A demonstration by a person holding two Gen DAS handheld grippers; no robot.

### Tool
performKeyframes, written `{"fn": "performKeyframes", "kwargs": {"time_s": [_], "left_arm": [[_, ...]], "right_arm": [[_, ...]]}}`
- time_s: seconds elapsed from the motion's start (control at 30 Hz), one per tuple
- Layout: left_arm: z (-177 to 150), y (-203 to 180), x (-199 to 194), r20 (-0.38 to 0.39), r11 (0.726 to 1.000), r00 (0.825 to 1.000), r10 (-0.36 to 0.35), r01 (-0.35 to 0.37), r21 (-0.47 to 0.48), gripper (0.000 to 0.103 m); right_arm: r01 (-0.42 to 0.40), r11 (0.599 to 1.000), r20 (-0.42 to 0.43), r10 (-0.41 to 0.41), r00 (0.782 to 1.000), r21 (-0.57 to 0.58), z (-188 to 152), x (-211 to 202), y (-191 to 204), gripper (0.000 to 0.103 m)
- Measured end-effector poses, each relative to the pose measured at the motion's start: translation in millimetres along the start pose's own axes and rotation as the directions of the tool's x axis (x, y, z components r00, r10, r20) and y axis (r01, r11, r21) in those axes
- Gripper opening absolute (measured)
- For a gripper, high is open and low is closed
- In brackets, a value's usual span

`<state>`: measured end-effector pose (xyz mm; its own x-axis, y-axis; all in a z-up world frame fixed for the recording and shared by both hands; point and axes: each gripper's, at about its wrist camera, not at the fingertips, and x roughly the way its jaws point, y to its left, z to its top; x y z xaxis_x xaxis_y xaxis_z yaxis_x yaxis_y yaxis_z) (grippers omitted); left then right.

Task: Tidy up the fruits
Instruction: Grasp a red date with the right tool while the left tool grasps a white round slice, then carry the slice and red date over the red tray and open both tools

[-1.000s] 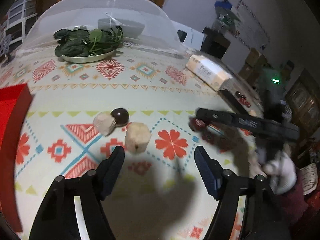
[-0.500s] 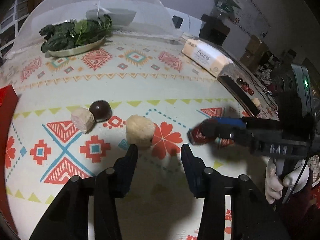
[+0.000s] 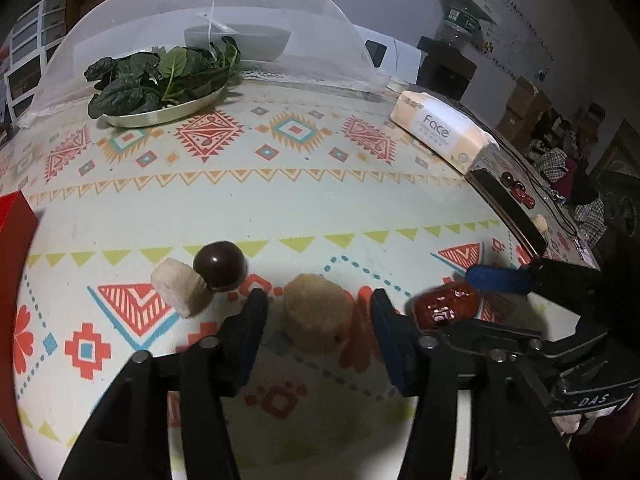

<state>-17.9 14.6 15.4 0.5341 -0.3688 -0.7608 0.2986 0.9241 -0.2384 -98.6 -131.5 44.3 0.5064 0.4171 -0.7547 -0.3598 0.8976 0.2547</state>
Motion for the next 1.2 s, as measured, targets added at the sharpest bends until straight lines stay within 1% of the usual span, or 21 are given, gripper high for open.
{"fn": "performKeyframes", "kwargs": {"time_s": [0.03,0.07,0.13,0.17,0.2,0.23,0.3,0.33,0.4,0.43,0.47,0.63,0.77,0.87,1.07,1.2], "left_arm": [[1,0,1,0.0,1.0,1.0,-0.002,0.002,-0.001,0.06],[2,0,2,0.0,1.0,1.0,-0.003,0.003,0.0,0.06],[3,-2,3,-0.004,1.0,1.0,0.01,-0.01,0.015,0.06],[3,-4,4,-0.007,0.999,1.0,0.02,-0.02,0.027,0.056],[2,-7,4,-0.009,0.999,1.0,0.022,-0.022,0.041,0.04],[1,-9,4,-0.012,0.998,1.0,0.028,-0.027,0.057,0.033],[-2,-10,2,-0.014,0.998,1.0,0.025,-0.024,0.066,0.033],[-3,-10,1,-0.015,0.998,1.0,0.026,-0.025,0.065,0.033],[-6,-9,-2,-0.014,0.998,1.0,0.023,-0.022,0.058,0.033],[-7,-7,-3,-0.014,0.999,1.0,0.018,-0.017,0.05,0.033],[-8,-6,-5,-0.015,0.999,1.0,0.015,-0.014,0.042,0.033],[-15,8,-23,0.01,1.0,1.0,-0.003,0.004,-0.019,0.033],[-21,25,-49,0.055,0.998,0.998,-0.006,0.01,-0.065,0.033],[-26,47,-74,0.099,0.993,0.995,0.0,0.011,-0.118,0.033],[-41,104,-131,0.192,0.971,0.979,0.063,-0.015,-0.24,0.033],[-55,145,-166,0.241,0.946,0.963,0.119,-0.036,-0.321,0.033]], "right_arm": [[0.014,1.0,0.008,-0.014,1.0,-0.019,1,-1,1,0.07],[0.022,0.999,0.013,-0.022,1.0,-0.04,3,0,2,0.07],[0.015,0.998,0.01,-0.015,1.0,-0.068,5,4,5,0.07],[0.011,0.997,0.001,-0.011,1.0,-0.082,6,8,7,0.07],[0.011,0.996,-0.009,-0.011,1.0,-0.092,6,11,7,0.07],[0.011,0.995,-0.024,-0.014,1.0,-0.104,6,15,9,0.07],[0.009,0.994,-0.034,-0.013,0.999,-0.112,4,17,12,0.068],[0.005,0.994,-0.035,-0.009,0.999,-0.113,3,17,13,0.066],[0.009,0.993,-0.039,-0.014,0.999,-0.12,0,17,17,0.059],[0.017,0.992,-0.041,-0.022,0.999,-0.123,-1,17,19,0.051],[0.029,0.992,-0.041,-0.034,0.999,-0.127,-2,17,20,0.046],[0.05,0.994,-0.041,-0.054,0.998,-0.098,-5,14,25,0.043],[0.026,0.999,-0.016,-0.026,1.0,-0.035,-2,6,28,0.041],[0.008,1.0,0.009,-0.008,1.0,-0.023,5,-3,39,0.041],[-0.052,0.997,0.044,0.054,0.998,-0.052,24,-9,85,0.04],[-0.107,0.99,0.045,0.112,0.993,-0.09,37,-4,124,0.04]]}}
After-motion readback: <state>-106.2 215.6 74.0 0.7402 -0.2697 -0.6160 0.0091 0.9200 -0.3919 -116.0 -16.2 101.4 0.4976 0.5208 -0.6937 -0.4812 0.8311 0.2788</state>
